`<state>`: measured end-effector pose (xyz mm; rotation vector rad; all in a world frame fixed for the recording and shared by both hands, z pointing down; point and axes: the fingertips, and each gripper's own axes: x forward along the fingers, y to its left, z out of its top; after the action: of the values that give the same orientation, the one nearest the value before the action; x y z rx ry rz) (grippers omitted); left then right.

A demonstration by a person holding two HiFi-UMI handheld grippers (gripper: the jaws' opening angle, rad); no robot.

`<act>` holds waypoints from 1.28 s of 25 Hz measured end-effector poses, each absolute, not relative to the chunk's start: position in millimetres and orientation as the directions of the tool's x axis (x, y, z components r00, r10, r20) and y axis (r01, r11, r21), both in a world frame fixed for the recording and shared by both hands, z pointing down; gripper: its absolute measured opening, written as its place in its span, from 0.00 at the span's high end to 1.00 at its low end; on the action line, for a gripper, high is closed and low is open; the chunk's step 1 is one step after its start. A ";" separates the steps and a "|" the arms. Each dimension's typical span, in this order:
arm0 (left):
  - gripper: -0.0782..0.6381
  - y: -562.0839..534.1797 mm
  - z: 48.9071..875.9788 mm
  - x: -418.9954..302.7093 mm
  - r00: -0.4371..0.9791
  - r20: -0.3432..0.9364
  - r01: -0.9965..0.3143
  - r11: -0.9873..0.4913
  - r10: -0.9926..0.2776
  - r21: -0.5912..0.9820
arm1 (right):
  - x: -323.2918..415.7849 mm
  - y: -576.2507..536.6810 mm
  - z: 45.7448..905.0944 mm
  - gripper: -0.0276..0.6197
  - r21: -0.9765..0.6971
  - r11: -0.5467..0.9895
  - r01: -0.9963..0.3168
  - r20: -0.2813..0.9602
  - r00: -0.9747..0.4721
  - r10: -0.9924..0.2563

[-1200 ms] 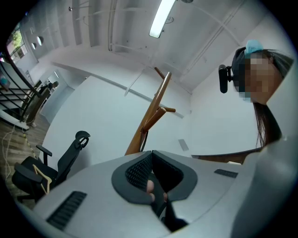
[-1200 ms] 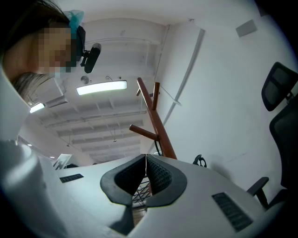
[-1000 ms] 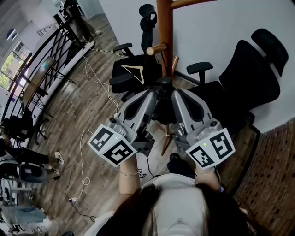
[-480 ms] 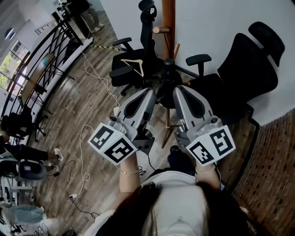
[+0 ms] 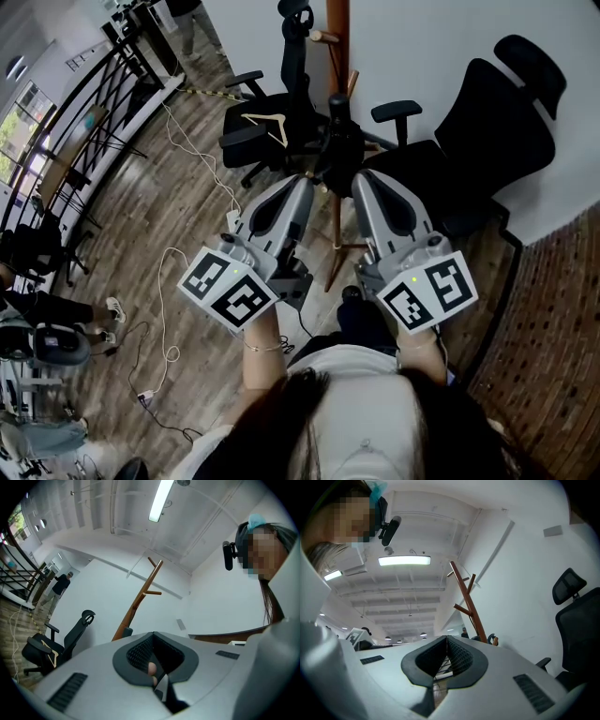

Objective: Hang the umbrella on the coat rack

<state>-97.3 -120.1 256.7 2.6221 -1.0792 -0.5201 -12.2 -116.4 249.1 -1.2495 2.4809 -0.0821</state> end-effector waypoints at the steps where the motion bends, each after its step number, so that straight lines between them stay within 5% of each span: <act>1: 0.88 -115.5 256.3 -96.9 0.661 -0.230 -0.622 -0.693 -0.714 0.364 | -12.3 -111.9 249.2 0.90 -0.210 0.607 -0.767 -0.291 -0.543 -0.787; 32: 0.88 -48.8 266.9 -83.8 0.709 -0.250 -0.556 -0.740 -0.660 0.378 | -13.1 -51.8 267.3 0.90 -0.192 0.567 -0.801 -0.239 -0.522 -0.819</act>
<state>-83.8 -48.8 266.9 2.6424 -0.9612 -0.5407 -13.1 -51.8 267.3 -1.3324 2.5015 -0.0837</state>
